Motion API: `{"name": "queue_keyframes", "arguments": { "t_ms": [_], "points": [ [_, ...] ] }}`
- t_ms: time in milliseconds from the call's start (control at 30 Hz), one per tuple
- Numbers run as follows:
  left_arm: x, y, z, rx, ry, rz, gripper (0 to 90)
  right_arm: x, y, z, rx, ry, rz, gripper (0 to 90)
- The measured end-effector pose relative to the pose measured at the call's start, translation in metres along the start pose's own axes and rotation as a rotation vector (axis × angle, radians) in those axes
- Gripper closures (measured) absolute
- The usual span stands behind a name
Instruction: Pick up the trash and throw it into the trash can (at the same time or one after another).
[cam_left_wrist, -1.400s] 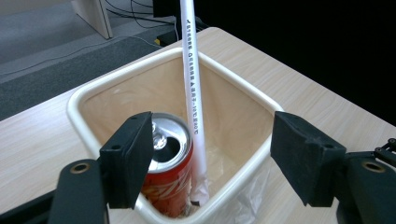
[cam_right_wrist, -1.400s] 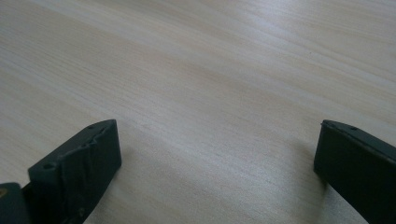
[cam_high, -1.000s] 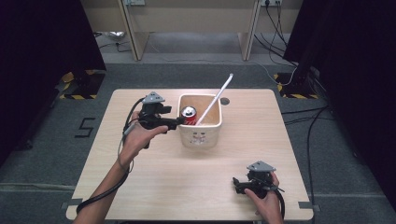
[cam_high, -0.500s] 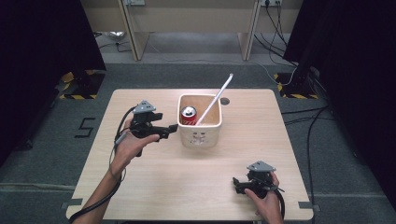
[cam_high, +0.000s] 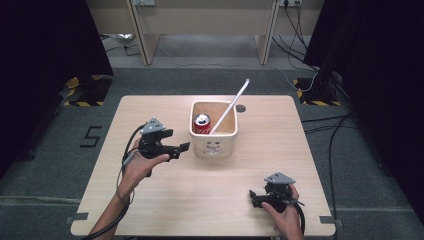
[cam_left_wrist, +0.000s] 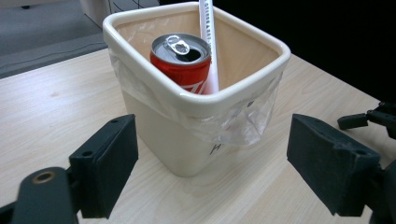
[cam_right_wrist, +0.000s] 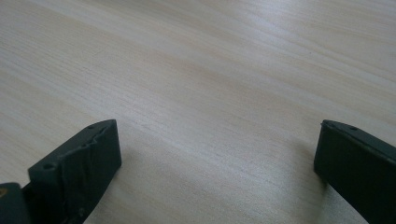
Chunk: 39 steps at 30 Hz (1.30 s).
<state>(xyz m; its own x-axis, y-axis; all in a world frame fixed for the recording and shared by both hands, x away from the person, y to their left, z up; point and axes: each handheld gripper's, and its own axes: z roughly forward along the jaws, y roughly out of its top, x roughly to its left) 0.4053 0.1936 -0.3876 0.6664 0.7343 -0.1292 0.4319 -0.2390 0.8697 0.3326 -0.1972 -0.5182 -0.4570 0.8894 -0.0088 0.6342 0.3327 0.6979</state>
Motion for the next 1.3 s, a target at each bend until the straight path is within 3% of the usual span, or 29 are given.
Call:
{"name": "queue_keyframes", "arguments": {
  "t_ms": [567,967,1300],
  "points": [
    [0.003,-0.039,0.002,0.006,0.009,0.004,16.0,0.0,0.0,0.0,0.0,0.0,0.0,1.1],
    [0.01,-0.079,0.009,0.021,0.001,-0.044,16.0,0.0,0.0,0.0,0.0,0.0,0.0,1.1],
    [0.01,-0.098,0.017,0.071,-0.005,-0.017,16.3,0.0,0.0,0.0,0.0,0.0,0.0,1.1]
  ]
}}
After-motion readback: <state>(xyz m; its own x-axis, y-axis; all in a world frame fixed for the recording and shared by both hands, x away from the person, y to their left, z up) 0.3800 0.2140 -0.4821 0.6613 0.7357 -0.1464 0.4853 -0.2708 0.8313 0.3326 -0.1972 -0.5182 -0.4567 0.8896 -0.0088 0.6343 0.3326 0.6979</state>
